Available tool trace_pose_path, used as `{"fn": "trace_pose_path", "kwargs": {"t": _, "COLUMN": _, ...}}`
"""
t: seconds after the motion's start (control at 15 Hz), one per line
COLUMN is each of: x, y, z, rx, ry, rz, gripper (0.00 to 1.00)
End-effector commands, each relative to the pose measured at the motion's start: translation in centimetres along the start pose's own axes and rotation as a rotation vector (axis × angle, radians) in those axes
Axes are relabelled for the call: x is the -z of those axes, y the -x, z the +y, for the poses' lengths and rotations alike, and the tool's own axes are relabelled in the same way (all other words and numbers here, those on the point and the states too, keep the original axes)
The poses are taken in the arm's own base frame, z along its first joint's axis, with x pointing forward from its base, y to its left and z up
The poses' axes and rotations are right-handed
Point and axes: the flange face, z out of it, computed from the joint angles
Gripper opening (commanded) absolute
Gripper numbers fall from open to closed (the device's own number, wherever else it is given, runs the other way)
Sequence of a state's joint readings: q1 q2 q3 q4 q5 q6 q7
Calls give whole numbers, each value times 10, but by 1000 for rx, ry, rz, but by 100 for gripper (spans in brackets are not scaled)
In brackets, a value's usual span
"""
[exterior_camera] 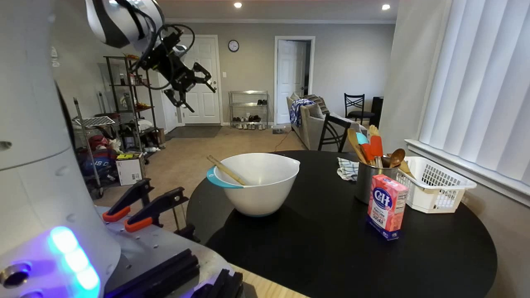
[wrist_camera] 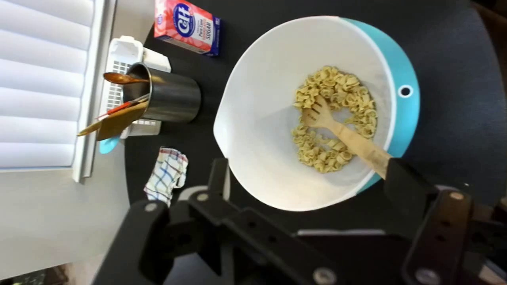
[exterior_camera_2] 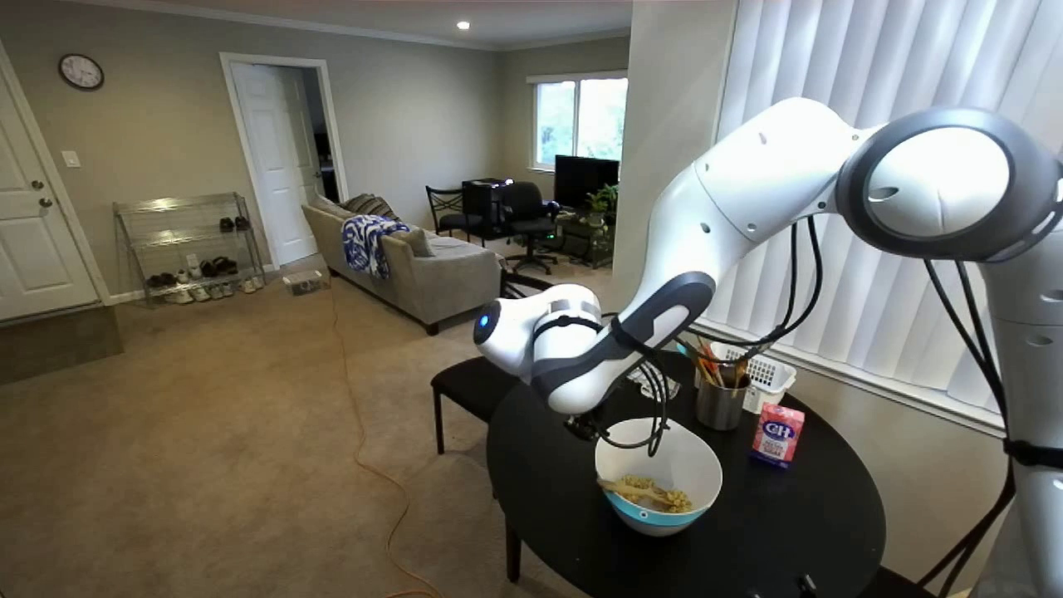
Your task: Use the wooden spoon to stir in the white bowl
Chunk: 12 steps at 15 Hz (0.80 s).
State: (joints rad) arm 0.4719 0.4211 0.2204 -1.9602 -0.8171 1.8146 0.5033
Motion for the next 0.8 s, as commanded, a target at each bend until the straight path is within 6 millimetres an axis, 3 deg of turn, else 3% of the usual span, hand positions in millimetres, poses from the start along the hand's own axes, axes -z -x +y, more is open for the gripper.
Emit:
{"fn": "trace_pose_path", "kwargs": {"t": 0.0, "x": -44, "y": -7, "z": -21, "rx": -75, "ry": 76, "rz": -10, "gripper": 100}}
{"fn": "trace_pose_path", "kwargs": {"t": 0.4, "x": -108, "y": -27, "z": -62, "rx": -137, "ry": -38, "rz": -46, "gripper": 100}}
{"fn": "trace_pose_path", "kwargs": {"t": 0.6, "x": -123, "y": -39, "z": -80, "rx": -142, "ry": -108, "rz": 4, "gripper": 100}}
{"fn": "trace_pose_path", "kwargs": {"t": 0.73, "x": -122, "y": -35, "z": -79, "rx": -120, "ry": -78, "rz": -21, "gripper": 100}}
